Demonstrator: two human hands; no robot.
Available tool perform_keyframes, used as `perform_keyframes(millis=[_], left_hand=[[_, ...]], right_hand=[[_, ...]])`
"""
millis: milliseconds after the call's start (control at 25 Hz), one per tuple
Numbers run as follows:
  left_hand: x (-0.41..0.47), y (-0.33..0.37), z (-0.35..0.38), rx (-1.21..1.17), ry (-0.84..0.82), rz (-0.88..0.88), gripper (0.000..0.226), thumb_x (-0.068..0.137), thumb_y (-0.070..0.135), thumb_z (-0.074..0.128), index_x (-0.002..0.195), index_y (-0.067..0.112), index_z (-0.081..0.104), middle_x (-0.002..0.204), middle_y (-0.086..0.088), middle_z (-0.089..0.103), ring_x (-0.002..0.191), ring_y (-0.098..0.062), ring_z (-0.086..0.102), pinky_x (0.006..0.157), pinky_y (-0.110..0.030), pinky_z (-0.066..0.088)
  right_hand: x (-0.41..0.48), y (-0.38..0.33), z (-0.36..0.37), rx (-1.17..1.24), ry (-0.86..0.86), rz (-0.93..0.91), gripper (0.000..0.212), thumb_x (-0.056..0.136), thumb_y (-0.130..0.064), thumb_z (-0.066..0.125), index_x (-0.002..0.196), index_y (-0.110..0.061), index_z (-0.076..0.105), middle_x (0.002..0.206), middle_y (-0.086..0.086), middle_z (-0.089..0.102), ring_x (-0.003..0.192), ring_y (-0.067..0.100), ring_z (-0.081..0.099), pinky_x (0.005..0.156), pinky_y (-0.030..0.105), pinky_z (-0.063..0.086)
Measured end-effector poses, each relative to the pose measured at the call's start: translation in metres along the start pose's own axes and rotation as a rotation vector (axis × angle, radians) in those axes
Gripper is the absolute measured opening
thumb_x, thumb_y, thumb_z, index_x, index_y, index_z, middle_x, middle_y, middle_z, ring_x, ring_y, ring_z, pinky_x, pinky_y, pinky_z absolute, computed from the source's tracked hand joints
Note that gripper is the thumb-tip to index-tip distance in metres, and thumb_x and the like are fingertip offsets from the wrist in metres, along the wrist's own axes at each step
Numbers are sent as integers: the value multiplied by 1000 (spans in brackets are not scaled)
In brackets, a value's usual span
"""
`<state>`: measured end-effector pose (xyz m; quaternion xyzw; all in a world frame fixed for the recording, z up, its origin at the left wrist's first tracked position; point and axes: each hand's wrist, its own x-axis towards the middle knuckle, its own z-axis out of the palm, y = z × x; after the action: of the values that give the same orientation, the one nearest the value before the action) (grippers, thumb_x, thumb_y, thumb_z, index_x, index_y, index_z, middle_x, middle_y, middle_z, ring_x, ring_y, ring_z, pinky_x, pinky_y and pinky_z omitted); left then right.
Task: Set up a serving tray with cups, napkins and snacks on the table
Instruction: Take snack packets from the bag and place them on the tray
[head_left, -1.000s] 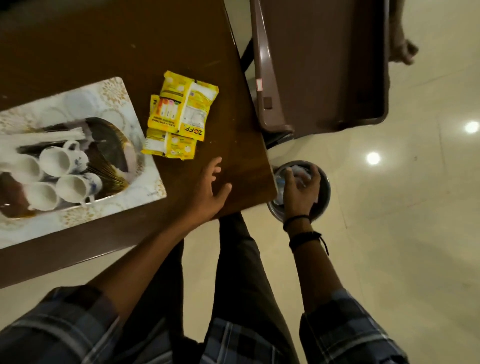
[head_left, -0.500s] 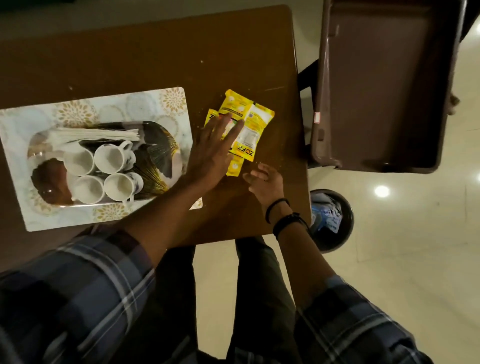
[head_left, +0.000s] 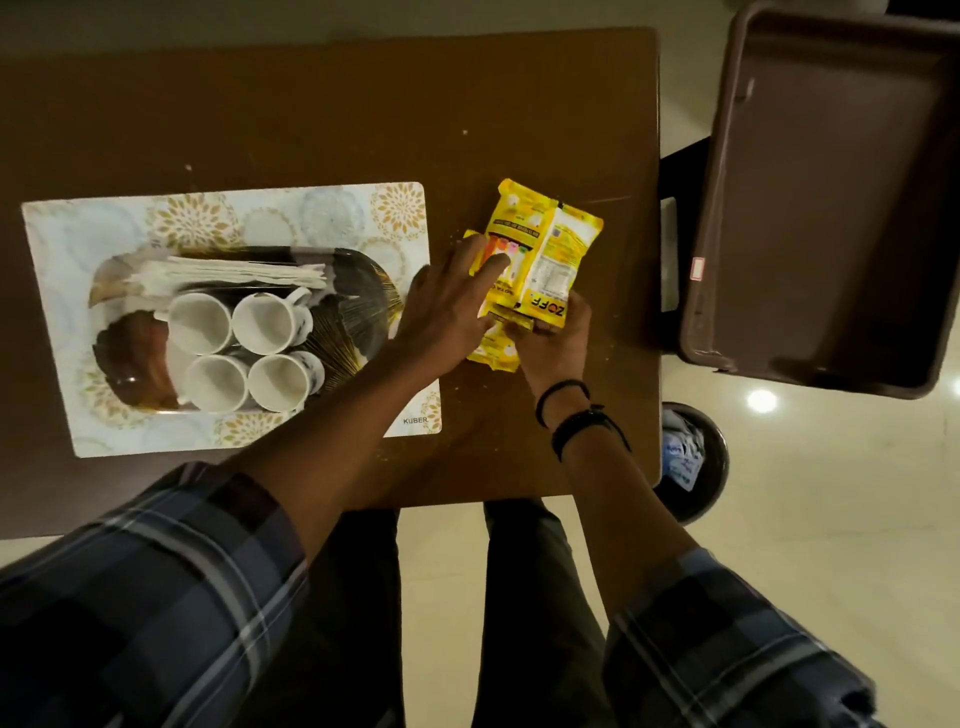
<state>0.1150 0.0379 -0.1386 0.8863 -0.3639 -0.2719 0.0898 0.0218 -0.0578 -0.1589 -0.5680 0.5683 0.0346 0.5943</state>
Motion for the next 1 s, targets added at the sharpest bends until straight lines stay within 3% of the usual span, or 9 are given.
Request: perform_keyframes(millis=[160,240,360,440,520,640,760,880,1000], left_hand=[[3,-9,5,135,7,-19,66,92,40,53,150,25,26,159,-8,23,135,-33,38,101,-48,37],[2,-11,-1,82,120,-42,53,93,35,47,144,25,38,154,-6,35,127,-33,48,100,-47,38],[-2,-14,-24,-266,394,-48,34,93,17,48,124,12,60,129,-9,60,111,-31,60,90,-39,46],[-9,-20,-44,-406,585,-163,23,97,16,48,105,4,65,103,-15,69,93,-30,64,71,-32,39],[-19,-35,-61,-500,689,-321,27,100,21,46,92,2,64,82,-18,68,76,-30,60,60,-29,25],[-38,-62,-77,-669,671,-400,30,101,23,45,93,1,64,79,-12,65,75,-26,60,62,-28,34],[-63,-81,-84,-789,684,-415,29,100,22,46,99,0,66,83,-5,63,76,-18,60,65,-30,46],[-91,-99,-85,-835,707,-458,29,100,21,47,102,-1,65,88,-10,68,78,-14,62,71,-35,53],[-120,-111,-87,-818,726,-498,27,100,19,48,101,-1,66,83,-3,70,71,10,61,65,-10,48]], right_hand=[[-1,-14,-2,-57,41,-37,32,84,-21,71,111,-9,60,91,2,66,73,9,62,74,33,54],[-4,-27,-5,182,-120,-85,7,89,-14,65,96,-12,65,82,6,67,68,11,63,67,27,54],[-1,-45,-10,374,-222,-148,13,91,-18,57,89,-21,69,90,3,70,78,10,66,69,22,55],[5,-53,-8,205,-145,-174,19,94,-15,54,108,-12,66,105,4,69,92,12,66,77,26,55],[17,-54,0,-156,-104,-204,38,89,-11,60,126,-5,57,126,12,62,113,24,60,97,41,50],[28,-51,14,-844,-201,-388,68,82,-25,70,142,-15,41,147,11,44,136,32,38,111,49,35],[30,-48,26,-1183,-281,-429,88,78,-42,73,150,-30,23,154,7,30,142,36,23,112,54,28],[27,-49,28,-1333,-234,-303,80,74,-52,73,143,-28,40,146,10,40,138,39,26,109,51,29],[12,-52,17,-1086,-223,-402,56,74,-32,81,124,-16,62,134,11,55,134,33,39,115,45,20]])
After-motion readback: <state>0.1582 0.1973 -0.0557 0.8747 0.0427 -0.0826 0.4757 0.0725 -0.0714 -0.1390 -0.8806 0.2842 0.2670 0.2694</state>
